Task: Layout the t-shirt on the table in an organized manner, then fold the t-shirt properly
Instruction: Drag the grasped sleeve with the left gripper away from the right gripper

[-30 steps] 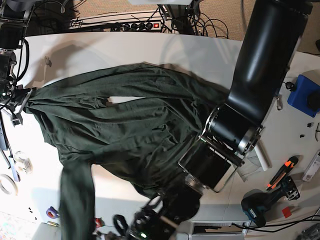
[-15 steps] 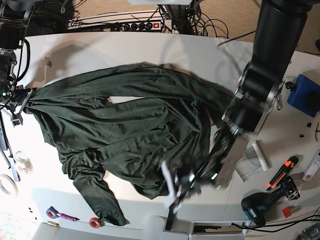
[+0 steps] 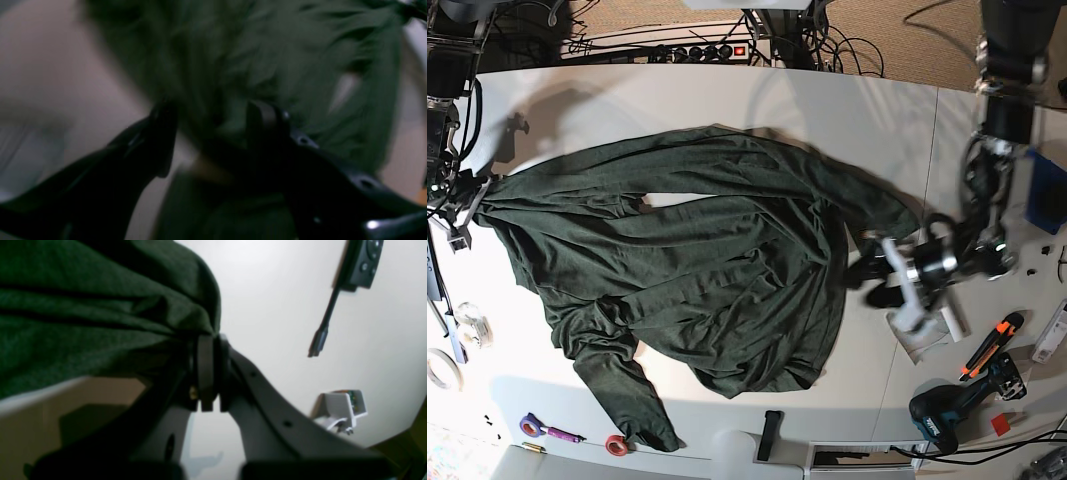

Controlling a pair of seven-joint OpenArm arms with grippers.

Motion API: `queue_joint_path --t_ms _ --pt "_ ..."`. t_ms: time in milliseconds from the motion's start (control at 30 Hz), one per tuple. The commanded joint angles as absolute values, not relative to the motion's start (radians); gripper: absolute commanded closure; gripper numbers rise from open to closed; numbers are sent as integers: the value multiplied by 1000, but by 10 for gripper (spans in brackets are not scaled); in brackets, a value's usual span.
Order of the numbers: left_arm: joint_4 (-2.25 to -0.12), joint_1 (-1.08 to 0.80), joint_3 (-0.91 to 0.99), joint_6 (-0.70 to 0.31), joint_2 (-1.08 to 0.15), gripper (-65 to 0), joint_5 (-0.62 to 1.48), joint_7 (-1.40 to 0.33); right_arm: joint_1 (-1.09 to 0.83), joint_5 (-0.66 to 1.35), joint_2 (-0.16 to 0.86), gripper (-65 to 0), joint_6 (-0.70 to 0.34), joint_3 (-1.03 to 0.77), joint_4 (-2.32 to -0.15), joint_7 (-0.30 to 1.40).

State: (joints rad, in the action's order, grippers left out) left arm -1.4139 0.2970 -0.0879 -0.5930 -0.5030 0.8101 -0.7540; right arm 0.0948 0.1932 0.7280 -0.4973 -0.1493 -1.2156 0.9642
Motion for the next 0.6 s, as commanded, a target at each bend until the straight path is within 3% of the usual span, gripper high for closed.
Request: queue_joint_path --t_ms 0,167,367,400,500,567 --pt "-1428 302 -76 -583 -530 -315 807 -733 113 194 759 0 -493 -159 -1228 955" --pt "-1412 231 -75 -461 -550 -315 623 -672 113 195 759 0 -493 -159 -1228 955" --pt "-1390 179 -75 -463 -548 -313 651 -711 113 213 759 0 -493 -159 -1228 962" --pt "-1390 167 -75 -468 -548 -281 651 -715 113 213 759 0 -493 -159 -1228 962" --pt "-1390 136 -75 -468 -549 -32 651 -738 113 213 759 0 -493 -159 -1228 962" --pt "-1390 122 -75 -468 -550 0 651 -774 113 213 759 0 -493 -159 -1228 962"
